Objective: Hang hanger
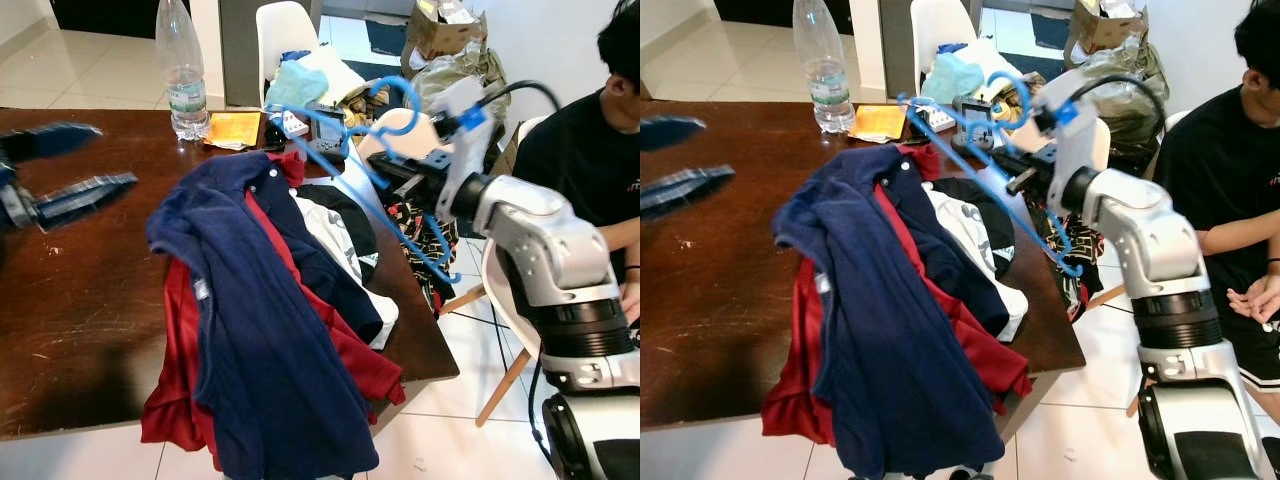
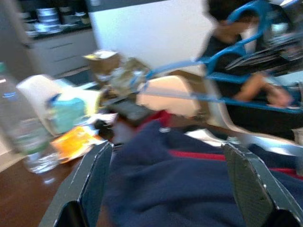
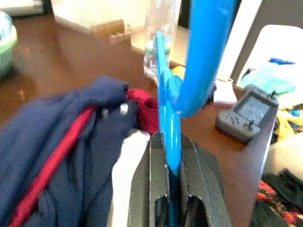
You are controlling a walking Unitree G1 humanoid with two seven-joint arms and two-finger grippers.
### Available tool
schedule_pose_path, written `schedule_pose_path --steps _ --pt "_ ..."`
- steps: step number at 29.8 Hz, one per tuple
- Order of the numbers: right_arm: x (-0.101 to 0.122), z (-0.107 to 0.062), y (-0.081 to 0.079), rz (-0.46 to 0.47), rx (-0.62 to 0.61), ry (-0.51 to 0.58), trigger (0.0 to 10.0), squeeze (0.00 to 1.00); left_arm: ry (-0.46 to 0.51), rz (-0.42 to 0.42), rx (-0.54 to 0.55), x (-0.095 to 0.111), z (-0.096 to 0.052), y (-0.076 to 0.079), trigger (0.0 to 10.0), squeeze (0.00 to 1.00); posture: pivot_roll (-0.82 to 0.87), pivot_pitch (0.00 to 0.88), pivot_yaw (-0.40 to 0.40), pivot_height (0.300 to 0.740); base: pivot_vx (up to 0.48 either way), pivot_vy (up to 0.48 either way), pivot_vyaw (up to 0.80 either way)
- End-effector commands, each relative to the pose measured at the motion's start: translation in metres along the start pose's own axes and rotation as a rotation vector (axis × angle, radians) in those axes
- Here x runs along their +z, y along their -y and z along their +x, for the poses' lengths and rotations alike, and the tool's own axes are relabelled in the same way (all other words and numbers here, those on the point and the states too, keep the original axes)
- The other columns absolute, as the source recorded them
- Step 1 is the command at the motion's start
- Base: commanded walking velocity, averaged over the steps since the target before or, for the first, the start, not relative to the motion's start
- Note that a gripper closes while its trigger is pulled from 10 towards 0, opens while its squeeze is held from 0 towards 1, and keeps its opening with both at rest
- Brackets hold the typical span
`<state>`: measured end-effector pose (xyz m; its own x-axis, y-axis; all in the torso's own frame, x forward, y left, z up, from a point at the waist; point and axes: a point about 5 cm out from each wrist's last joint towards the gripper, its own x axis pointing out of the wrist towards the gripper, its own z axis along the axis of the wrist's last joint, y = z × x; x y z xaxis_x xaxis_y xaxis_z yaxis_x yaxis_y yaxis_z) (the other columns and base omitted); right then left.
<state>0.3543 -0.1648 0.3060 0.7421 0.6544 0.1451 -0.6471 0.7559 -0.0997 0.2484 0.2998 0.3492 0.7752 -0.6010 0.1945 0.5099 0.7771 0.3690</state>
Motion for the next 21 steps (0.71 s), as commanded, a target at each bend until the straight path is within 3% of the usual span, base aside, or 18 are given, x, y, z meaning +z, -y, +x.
schedule_pose_path --steps 1,3,4,5,6,7,8,9,10,11,12,13,14,15,19,21 --pt "0.015 -0.004 0.007 0.033 -0.032 0.11 0.0 0.0 0.011 -0.007 0.113 0.001 -0.002 -0.007 10.0 0.0 0.2 0.134 -0.074 0.74 0.0 0.0 0.0" --pt "0.015 -0.004 0.007 0.033 -0.032 0.11 0.0 0.0 0.011 -0.007 0.113 0.001 -0.002 -0.007 10.0 0.0 0.2 0.134 -0.074 0.74 0.0 0.0 0.0" --pt "0.015 -0.003 0.007 0.088 -0.064 0.162 9.8 0.0 0.025 -0.028 0.243 -0.003 0.002 -0.012 10.0 0.0 0.21 0.138 -0.074 0.74 0.0 0.0 0.0" --pt "-0.001 0.004 0.003 0.162 -0.119 0.172 10.0 0.0 0.008 -0.103 0.414 -0.028 0.014 -0.007 10.0 0.0 0.21 0.146 -0.075 0.74 0.0 0.0 0.0" --pt "-0.001 0.004 0.003 0.162 -0.119 0.172 10.0 0.0 0.008 -0.103 0.414 -0.028 0.014 -0.007 10.0 0.0 0.21 0.146 -0.075 0.74 0.0 0.0 0.0" --pt "-0.017 0.011 -0.006 0.208 -0.152 0.168 10.0 0.0 -0.04 -0.184 0.557 -0.06 0.027 0.007 10.0 0.0 0.22 0.15 -0.08 0.74 0.0 0.0 0.0" --pt "-0.017 0.011 -0.006 0.208 -0.152 0.168 10.0 0.0 -0.04 -0.184 0.557 -0.06 0.027 0.007 10.0 0.0 0.22 0.15 -0.08 0.74 0.0 0.0 0.0" --pt "-0.027 0.014 -0.012 0.232 -0.171 0.162 10.0 0.0 -0.078 -0.23 0.641 -0.08 0.034 0.019 10.0 0.0 0.22 0.15 -0.08 0.74 0.0 0.0 0.0" --pt "-0.027 0.014 -0.012 0.232 -0.171 0.162 10.0 0.0 -0.078 -0.23 0.641 -0.08 0.034 0.019 10.0 0.0 0.22 0.15 -0.08 0.74 0.0 0.0 0.0" --pt "-0.035 0.018 -0.024 0.278 -0.175 0.176 10.0 0.0 -0.156 -0.218 0.675 -0.102 0.048 0.048 10.0 0.0 0.2 0.156 -0.082 0.74 0.0 0.0 0.0" --pt "-0.035 0.018 -0.024 0.278 -0.175 0.176 10.0 0.0 -0.156 -0.218 0.675 -0.102 0.048 0.048 10.0 0.0 0.2 0.156 -0.082 0.74 0.0 0.0 0.0" --pt "-0.039 0.021 -0.033 0.306 -0.165 0.197 10.0 0.0 -0.188 -0.176 0.675 -0.111 0.058 0.07 10.0 0.0 0.2 0.156 -0.082 0.74 0.0 0.0 0.0" --pt "-0.039 0.021 -0.033 0.306 -0.165 0.197 10.0 0.0 -0.188 -0.176 0.675 -0.111 0.058 0.07 10.0 0.0 0.2 0.156 -0.082 0.74 0.0 0.0 0.0" --pt "-0.041 0.022 -0.04 0.337 -0.153 0.22 10.0 0.0 -0.193 -0.143 0.679 -0.113 0.065 0.084 10.0 0.0 0.2 0.16 -0.084 0.74 0.0 0.0 0.0" --pt "-0.042 0.024 -0.046 0.359 -0.14 0.236 10.0 0.0 -0.194 -0.129 0.696 -0.114 0.069 0.091 10.0 0.0 0.21 0.158 -0.085 0.74 0.0 0.0 0.0" --pt "-0.037 0.025 -0.054 0.384 -0.094 0.294 10.0 0.0 -0.182 -0.117 0.768 -0.111 0.069 0.081 10.0 0.0 0.21 0.158 -0.085 0.74 0.0 0.0 0.37"
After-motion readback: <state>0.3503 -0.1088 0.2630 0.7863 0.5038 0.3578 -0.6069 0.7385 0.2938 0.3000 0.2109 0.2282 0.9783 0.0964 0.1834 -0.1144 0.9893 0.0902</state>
